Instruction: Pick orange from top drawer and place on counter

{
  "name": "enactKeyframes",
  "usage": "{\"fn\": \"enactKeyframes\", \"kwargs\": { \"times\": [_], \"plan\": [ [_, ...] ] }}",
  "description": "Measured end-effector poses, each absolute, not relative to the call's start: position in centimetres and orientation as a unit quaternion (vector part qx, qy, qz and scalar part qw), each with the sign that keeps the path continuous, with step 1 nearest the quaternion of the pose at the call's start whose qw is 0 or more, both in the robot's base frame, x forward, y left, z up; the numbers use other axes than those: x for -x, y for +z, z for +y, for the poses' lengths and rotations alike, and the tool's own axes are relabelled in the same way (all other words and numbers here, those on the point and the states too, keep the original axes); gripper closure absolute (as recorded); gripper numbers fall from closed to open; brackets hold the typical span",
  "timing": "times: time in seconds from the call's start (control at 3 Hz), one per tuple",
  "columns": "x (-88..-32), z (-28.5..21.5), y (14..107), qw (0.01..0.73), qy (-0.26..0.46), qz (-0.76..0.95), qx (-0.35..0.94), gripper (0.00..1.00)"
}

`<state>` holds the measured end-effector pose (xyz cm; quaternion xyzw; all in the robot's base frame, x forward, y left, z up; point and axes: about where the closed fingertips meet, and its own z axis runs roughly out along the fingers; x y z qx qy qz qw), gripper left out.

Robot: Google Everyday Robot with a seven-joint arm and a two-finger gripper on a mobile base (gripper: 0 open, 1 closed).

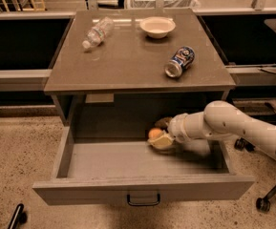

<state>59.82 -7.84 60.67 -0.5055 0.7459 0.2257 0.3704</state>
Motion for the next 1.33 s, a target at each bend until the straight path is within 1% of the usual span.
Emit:
{"fn": "enactKeyframes", "kwargs": {
  "times": [0.33, 0.67, 1.0, 1.33],
  "plan": [
    [-59.3, -6.6, 60.6, 0.357, 0.253, 0.732, 0.522, 0.68],
    [-57.8, -5.0, 61.8, 0.354, 0.285, 0.703, 0.547, 0.98],
    [-55.9, -2.1, 67.5, 0.365, 0.275, 0.663, 0.593, 1.0],
    [-54.3, 1.1, 74.5, 0.359, 0.228, 0.632, 0.648, 1.0]
  ]
}}
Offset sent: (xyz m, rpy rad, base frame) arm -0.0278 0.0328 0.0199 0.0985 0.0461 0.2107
